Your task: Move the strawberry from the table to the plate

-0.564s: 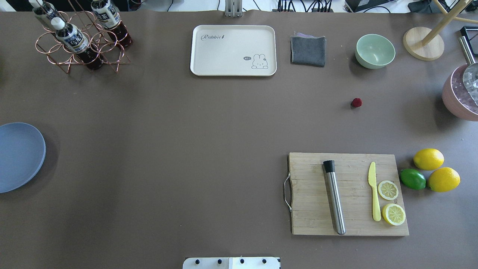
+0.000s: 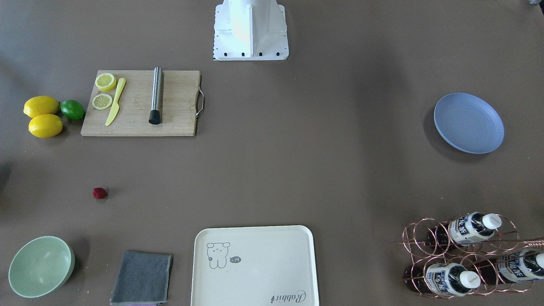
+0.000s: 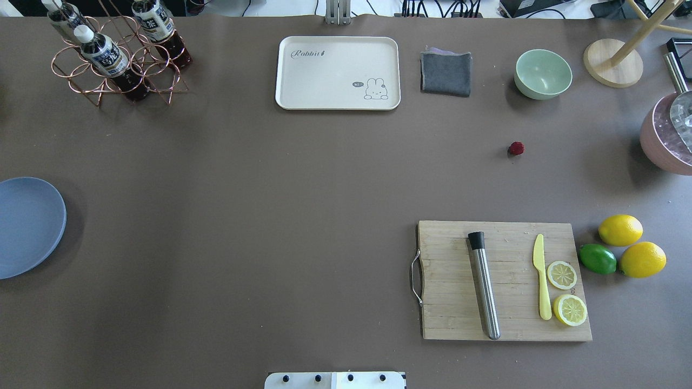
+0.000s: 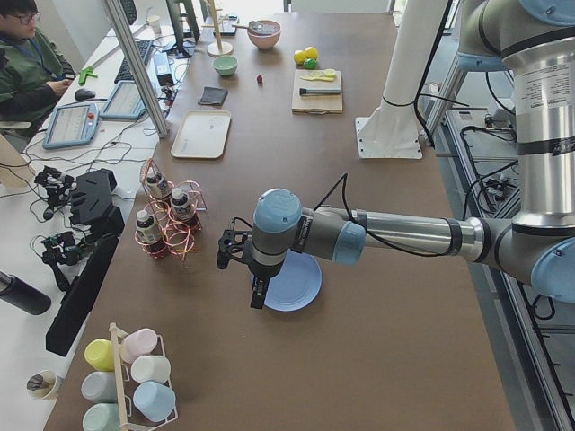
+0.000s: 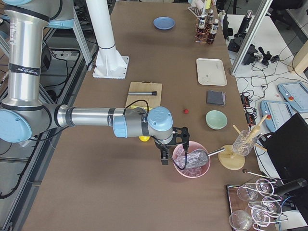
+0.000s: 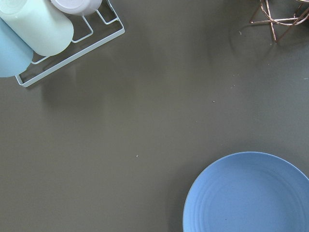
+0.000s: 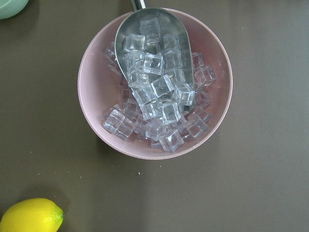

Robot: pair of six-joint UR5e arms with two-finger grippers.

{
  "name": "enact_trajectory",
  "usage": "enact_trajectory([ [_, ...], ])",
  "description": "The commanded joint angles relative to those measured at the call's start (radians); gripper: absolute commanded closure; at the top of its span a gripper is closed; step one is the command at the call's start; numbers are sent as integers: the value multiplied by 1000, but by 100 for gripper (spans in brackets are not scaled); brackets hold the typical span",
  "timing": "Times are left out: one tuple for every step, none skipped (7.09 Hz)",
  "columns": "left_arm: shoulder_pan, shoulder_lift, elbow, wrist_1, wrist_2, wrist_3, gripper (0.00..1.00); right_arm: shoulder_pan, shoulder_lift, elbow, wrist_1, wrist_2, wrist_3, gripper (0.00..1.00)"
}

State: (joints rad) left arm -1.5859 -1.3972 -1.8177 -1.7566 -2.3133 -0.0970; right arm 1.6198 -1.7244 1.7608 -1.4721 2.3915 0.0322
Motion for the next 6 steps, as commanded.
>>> enact_trajectory([
  [1,-2,15,0,-1,0,2,0,6,-1,-2,-2,0,0],
  [1,0,11,0,-1,-1,2,2,5,-1,1,0,0,0],
  [1,-3,11,0,-1,-3,2,0,8,-4,-2,-3,0,0],
  [1,1,6,0,-1,-3,2,0,9,-3,1,-2,0,0],
  [1,3,6,-1,-3,-3,2,0,8,-3,-2,0,0,0],
  [0,4,6,0,-3,-3,2,2,5,-3,-2,1,0,0],
])
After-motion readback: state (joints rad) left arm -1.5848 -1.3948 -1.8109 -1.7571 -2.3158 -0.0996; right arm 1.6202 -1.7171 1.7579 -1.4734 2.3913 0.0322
